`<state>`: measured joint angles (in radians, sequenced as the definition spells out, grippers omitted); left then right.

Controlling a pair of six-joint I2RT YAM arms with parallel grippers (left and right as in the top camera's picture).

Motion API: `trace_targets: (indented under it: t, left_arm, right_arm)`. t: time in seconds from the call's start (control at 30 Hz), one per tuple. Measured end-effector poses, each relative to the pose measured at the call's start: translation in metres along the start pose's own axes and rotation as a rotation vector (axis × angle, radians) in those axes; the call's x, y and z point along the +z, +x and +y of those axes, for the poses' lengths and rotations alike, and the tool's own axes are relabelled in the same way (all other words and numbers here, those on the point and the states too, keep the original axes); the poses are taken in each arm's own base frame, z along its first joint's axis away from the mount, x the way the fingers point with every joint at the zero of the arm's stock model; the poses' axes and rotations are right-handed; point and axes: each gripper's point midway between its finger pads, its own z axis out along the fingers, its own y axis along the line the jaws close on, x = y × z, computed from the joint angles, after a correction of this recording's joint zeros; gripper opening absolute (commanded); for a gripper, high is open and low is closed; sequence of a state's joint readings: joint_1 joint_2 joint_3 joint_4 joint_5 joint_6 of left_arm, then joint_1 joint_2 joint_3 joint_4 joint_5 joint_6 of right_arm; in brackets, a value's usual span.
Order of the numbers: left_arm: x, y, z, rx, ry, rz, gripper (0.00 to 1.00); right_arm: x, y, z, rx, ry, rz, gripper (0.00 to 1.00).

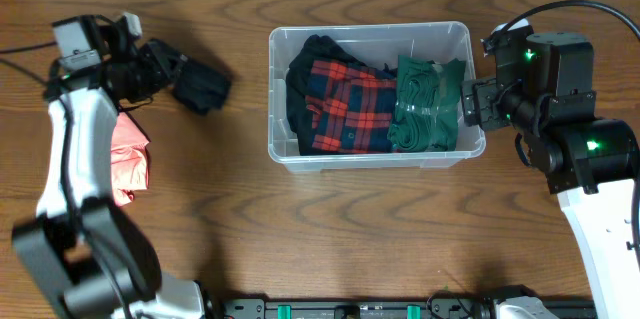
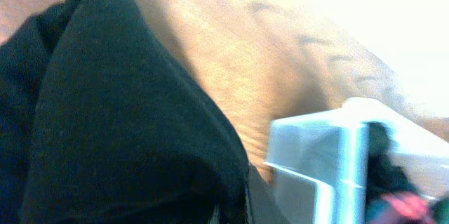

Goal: Pack container
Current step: 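Grasp the folded black garment on the left with the left gripper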

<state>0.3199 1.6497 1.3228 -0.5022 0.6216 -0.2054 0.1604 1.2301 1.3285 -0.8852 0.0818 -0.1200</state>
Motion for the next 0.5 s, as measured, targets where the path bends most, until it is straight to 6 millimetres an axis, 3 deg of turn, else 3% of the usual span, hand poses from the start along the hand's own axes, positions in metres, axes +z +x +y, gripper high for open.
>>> trace_targets:
  t: [0.1,0.2,0.37,0.5]
  left_arm:
    - [-0.037,0.0,-0.041,0.071,0.044,-0.057,0.06]
    - [-0.063,0.013,-0.085,0.154,0.116,-0.072,0.06]
    - [-0.096,0.06,-0.167,0.386,0.28,-0.05,0.06]
    - [-0.102,0.104,-0.217,0.571,0.41,0.011,0.06]
  right_arm:
    - [0.0,0.0,0.0,0.0,0.0,0.0,0.85]
    - [0.0,0.0,0.0,0.001,0.001,0.001,0.82]
    - [0.0,0.004,-0.015,0.08,0.067,0.015,0.85]
    - [-0.002,0.014,-0.043,0.19,0.168,0.04,0.86]
